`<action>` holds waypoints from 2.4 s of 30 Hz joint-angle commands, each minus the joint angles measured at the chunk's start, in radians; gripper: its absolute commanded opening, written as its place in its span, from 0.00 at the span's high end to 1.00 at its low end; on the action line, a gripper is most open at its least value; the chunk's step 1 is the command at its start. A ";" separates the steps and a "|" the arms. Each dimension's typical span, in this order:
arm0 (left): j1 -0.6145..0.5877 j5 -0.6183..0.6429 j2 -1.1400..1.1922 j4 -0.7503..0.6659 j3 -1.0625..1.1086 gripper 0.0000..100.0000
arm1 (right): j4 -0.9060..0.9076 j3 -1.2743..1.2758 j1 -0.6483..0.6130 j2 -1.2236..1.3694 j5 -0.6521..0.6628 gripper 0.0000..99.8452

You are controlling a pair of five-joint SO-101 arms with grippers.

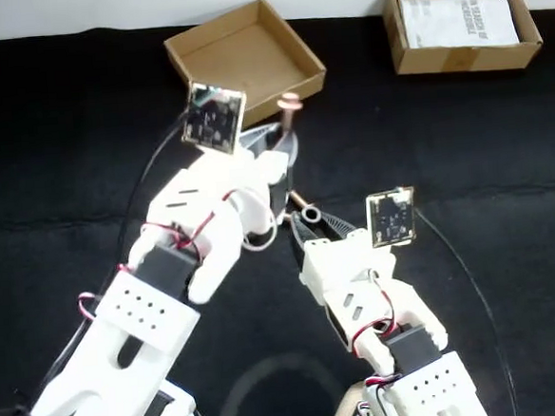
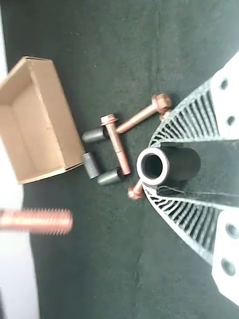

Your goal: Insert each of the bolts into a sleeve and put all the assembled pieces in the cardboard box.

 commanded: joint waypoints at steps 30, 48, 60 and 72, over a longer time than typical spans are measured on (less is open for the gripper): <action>0.148 0.025 0.147 -0.025 -0.061 0.99 | -0.027 -0.012 0.085 -0.007 -0.006 0.99; -0.252 -0.344 0.826 0.689 -0.728 0.82 | 0.206 -0.249 1.003 -0.007 -0.009 0.99; -0.053 -0.763 1.405 1.234 -1.587 0.84 | 0.208 -0.143 1.296 -0.007 -0.009 0.99; 0.128 -0.767 1.647 1.307 -1.814 0.99 | 0.203 -0.094 1.383 -0.007 -0.009 0.99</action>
